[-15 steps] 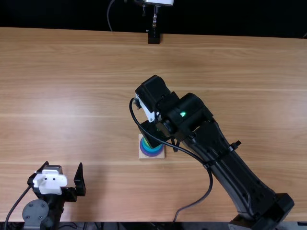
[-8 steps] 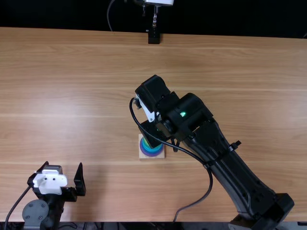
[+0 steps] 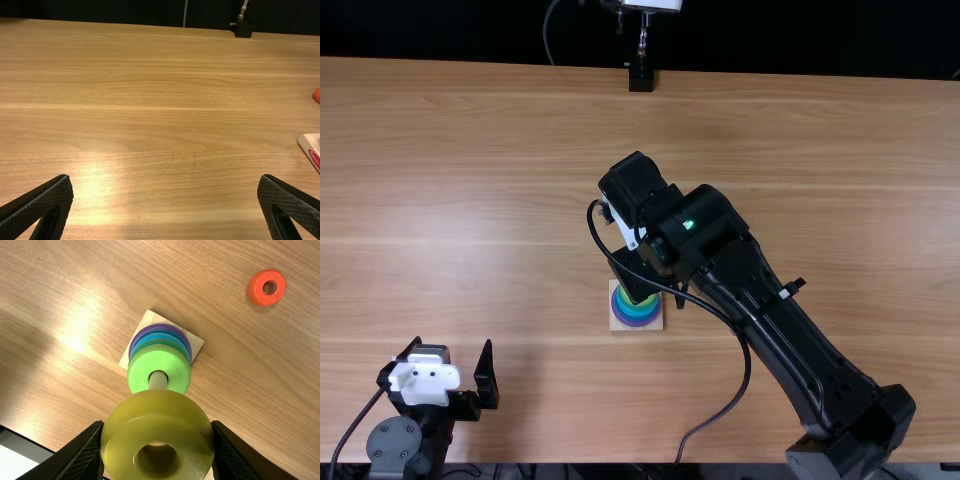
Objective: Build the Hanoi tower: stack the rings onto the peg from bottom to top in this color order: purple, dark blue, light blue, dark green, light green, yellow, orange.
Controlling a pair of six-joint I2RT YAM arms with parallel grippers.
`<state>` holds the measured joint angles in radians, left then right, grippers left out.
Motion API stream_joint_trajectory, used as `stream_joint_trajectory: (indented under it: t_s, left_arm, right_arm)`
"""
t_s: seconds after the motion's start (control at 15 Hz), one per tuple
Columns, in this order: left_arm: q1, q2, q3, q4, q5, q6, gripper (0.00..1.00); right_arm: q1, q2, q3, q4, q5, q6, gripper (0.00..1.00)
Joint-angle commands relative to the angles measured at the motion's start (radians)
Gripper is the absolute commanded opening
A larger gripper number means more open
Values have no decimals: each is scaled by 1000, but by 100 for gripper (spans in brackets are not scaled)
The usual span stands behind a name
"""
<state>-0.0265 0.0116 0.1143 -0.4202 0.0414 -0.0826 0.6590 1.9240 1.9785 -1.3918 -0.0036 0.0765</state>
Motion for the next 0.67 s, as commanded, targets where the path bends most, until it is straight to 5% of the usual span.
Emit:
stream_joint_trajectory:
  t_s: [0.0,0.07,0.13,0.27,0.6]
  left_arm:
    - [-10,-12,-114,-80,14,2,100]
    - [-10,-12,-114,-80,14,2,100]
    - [-10,-12,-114,-80,14,2,100]
    - [-10,-12,-114,-80,14,2,100]
    - [-10,-12,-114,-80,16,2,100]
  right_arm:
    - [-7,3,19,-3,-2,1,0]
    - [-7,3,19,-3,-2,1,0]
    - [-7,3,16,-3,0,1,14]
    - [-4,3,13,-12,5,-5,100]
    - [-2,0,10,3,0,1,100]
